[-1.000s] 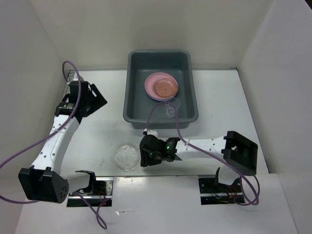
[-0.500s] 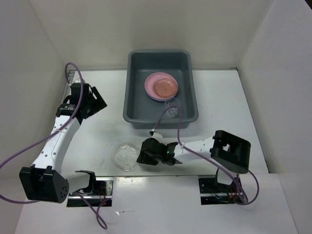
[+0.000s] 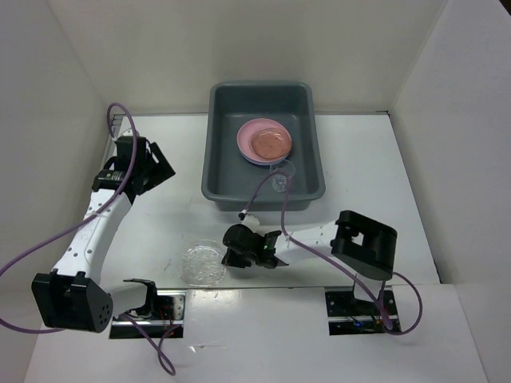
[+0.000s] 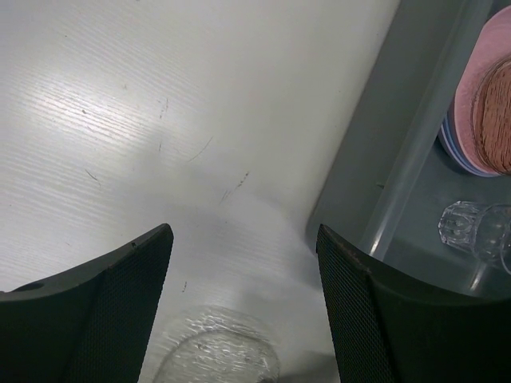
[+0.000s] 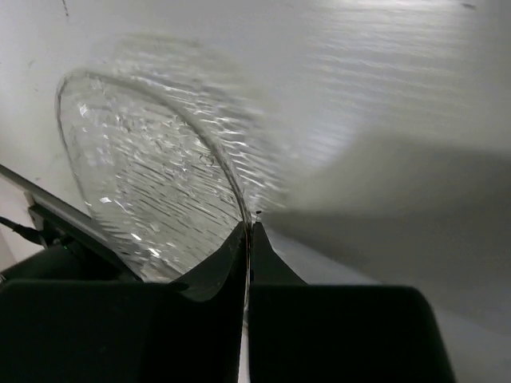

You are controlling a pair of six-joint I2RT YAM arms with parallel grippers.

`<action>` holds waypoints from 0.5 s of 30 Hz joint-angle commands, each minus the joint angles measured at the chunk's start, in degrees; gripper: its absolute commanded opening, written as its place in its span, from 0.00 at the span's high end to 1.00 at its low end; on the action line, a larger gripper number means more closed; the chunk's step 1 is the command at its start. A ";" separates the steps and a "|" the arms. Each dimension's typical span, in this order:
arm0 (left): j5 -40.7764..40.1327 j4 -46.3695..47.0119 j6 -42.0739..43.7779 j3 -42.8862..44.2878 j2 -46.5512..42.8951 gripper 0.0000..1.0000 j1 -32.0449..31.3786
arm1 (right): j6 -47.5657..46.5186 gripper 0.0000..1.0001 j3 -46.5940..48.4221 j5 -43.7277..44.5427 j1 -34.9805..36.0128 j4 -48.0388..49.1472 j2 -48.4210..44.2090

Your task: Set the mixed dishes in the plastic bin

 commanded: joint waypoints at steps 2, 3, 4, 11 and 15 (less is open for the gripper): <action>-2.38 0.67 1.76 -0.09 -1.19 0.20 -0.07 | 0.16 1.00 -1.25 3.64 0.09 -13.29 -11.33; -2.39 0.66 1.76 -0.09 -1.19 0.18 -0.07 | 0.78 1.00 -2.13 4.17 0.09 -15.22 -14.32; -2.39 0.66 1.76 -0.09 -1.19 0.18 -0.07 | 0.78 1.00 -3.79 5.30 0.09 -19.68 -20.96; -3.97 0.66 1.76 -0.09 -1.71 0.17 -0.07 | 1.84 1.00 -0.57 7.15 -1.65 -35.62 -46.13; -5.03 0.14 1.76 0.44 -1.71 0.16 -0.07 | -7.98 1.00 7.77 5.23 -14.90 -34.94 -42.85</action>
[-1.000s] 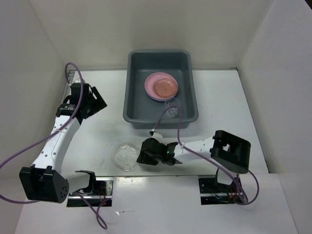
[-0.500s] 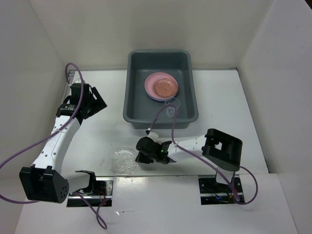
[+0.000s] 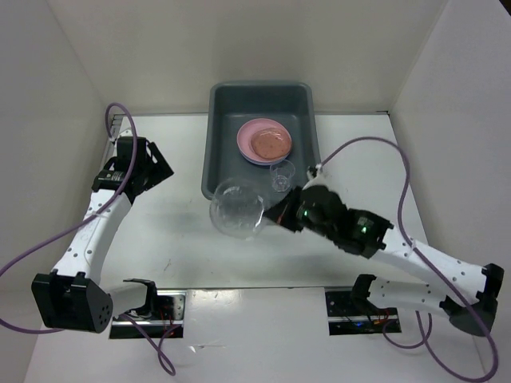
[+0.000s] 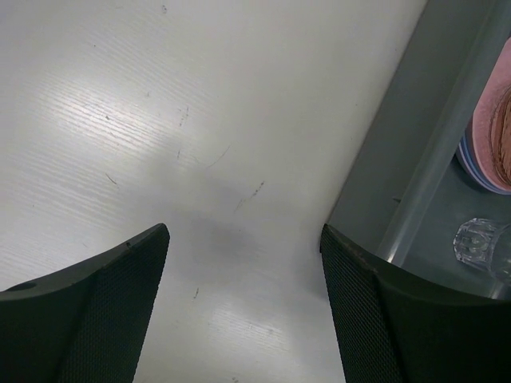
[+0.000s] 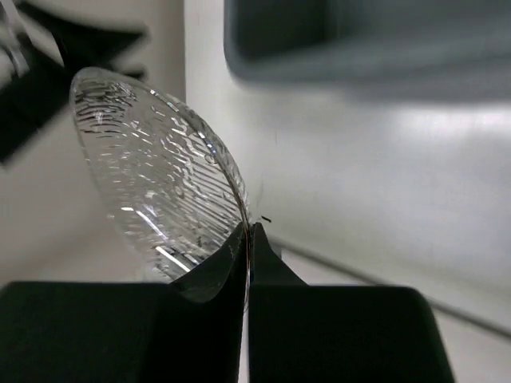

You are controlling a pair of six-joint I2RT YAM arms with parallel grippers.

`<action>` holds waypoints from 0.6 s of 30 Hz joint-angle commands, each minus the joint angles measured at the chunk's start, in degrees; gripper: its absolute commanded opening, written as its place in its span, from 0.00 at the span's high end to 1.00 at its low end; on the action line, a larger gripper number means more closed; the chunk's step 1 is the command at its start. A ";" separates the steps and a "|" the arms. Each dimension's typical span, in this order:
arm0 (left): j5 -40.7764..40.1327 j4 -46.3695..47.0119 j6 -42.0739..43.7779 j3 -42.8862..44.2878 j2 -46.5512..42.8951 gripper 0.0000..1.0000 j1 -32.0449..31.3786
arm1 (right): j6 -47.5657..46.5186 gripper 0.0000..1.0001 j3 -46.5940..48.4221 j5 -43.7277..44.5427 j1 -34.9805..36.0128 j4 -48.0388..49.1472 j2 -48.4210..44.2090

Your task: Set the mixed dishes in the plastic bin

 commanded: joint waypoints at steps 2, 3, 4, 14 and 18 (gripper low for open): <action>-1.72 0.20 1.70 0.59 -2.09 0.16 -0.05 | -13.53 1.00 10.18 -1.51 -16.93 -0.81 7.99; -1.20 0.20 1.70 0.59 -2.09 0.16 -0.05 | -15.56 1.00 11.77 -4.22 -19.96 1.46 10.10; -1.20 0.20 1.70 0.59 -2.09 0.16 -0.05 | -18.80 1.00 14.74 -5.21 -22.68 2.70 13.95; -0.14 0.73 1.70 -0.02 -3.23 0.16 -0.05 | -29.55 1.00 37.70 -8.99 -43.18 4.21 41.46; 0.38 0.73 2.22 -0.03 -3.76 0.16 -0.05 | -31.22 1.00 46.03 -8.99 -45.12 2.90 50.43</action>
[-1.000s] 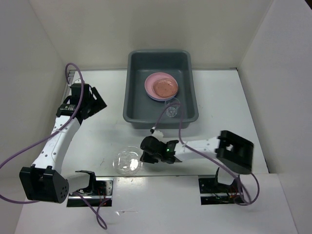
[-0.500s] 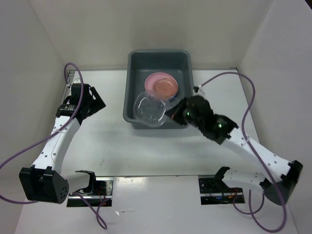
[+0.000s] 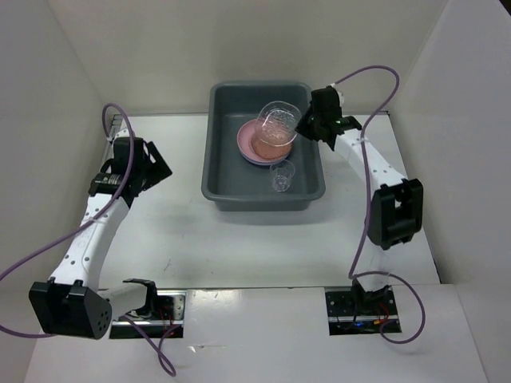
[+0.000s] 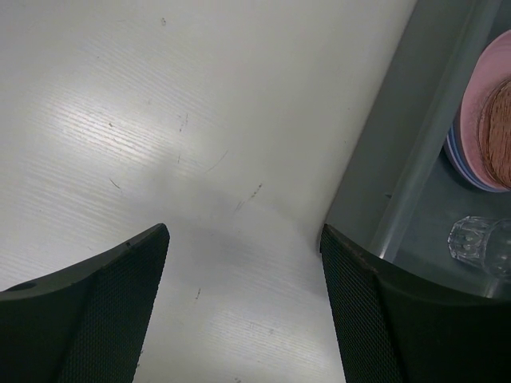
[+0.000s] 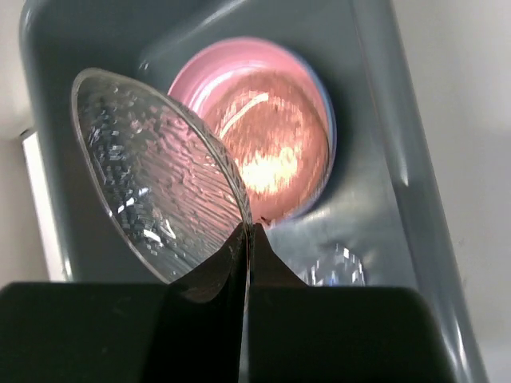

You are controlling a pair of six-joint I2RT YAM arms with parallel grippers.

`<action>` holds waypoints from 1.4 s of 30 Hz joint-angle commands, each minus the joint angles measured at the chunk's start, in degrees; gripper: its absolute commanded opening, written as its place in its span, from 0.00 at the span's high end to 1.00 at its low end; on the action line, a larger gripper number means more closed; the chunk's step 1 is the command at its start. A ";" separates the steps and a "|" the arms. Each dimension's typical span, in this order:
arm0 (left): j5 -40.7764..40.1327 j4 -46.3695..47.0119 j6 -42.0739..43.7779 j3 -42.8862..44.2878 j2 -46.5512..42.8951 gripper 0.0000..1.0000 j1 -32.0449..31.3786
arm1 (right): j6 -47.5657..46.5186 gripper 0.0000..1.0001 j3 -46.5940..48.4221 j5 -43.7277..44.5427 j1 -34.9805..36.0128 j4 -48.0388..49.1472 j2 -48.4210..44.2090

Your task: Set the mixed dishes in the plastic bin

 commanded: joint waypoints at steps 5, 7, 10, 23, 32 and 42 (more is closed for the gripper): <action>1.22 0.77 1.17 -0.62 -1.70 0.15 -0.05 | -3.79 1.00 11.04 -0.75 -0.71 -1.03 12.80; 1.22 0.77 1.17 -0.62 -2.23 0.15 -0.05 | -3.79 1.00 11.05 -0.75 -0.71 -1.03 14.99; 1.22 0.77 1.17 -1.15 -2.23 0.15 -0.05 | -3.79 0.91 10.52 -1.45 -0.71 -1.03 17.02; -4.48 0.77 -0.05 -1.84 -3.37 0.01 0.47 | -11.96 0.25 7.19 -0.93 -0.71 -7.34 0.27; -13.28 1.39 -1.11 -3.17 -4.43 0.01 1.00 | -12.67 0.11 -22.33 0.39 -2.55 -7.97 -28.57; -21.72 8.22 -2.53 -9.67 -3.29 0.01 1.53 | -6.53 0.41 -36.22 2.75 -2.56 -8.50 -45.96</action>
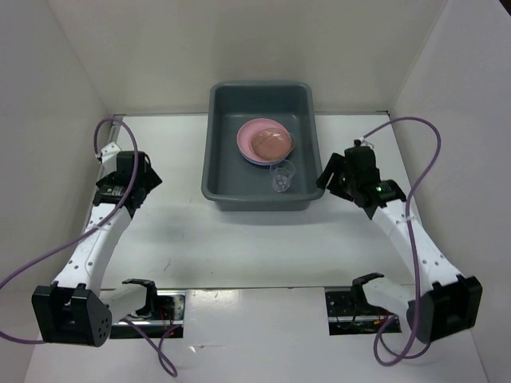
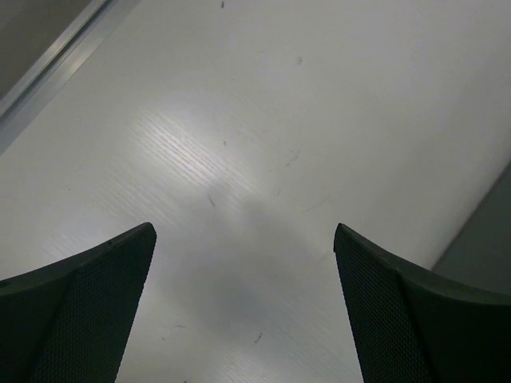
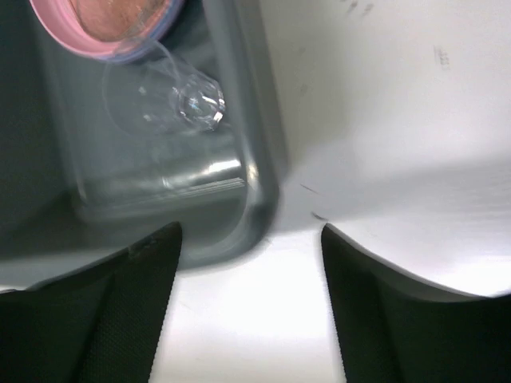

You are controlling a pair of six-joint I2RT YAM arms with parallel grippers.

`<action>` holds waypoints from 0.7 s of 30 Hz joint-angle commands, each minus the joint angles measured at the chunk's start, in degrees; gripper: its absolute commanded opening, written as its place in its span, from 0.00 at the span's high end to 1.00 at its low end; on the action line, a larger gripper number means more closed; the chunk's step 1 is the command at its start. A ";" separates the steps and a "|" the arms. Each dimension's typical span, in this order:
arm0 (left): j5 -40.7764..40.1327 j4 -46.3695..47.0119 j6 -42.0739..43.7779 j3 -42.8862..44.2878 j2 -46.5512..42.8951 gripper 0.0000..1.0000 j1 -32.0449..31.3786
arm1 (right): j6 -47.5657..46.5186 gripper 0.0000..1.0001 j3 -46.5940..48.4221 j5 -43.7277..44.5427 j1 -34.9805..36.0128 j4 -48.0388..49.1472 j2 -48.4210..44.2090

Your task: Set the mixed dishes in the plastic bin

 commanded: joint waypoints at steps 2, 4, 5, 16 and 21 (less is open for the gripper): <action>-7.03 6.41 2.25 -2.39 -0.16 0.01 0.35 | 3.04 0.12 -3.70 6.21 -0.24 0.30 -14.01; -12.72 9.13 2.87 -4.41 -1.64 0.01 0.35 | 3.04 0.00 -6.16 8.24 -0.24 0.31 -20.96; -15.11 10.10 2.87 -5.64 -2.52 0.01 0.35 | 2.43 0.00 -6.17 9.12 -0.24 0.31 -22.81; -29.28 28.65 -0.19 -29.72 -30.12 0.01 0.35 | 2.78 0.00 -11.88 22.20 -0.77 4.17 -40.04; -27.70 30.67 -4.85 -38.95 -36.96 0.01 0.35 | 1.63 0.00 -16.87 27.94 -0.77 8.30 -41.72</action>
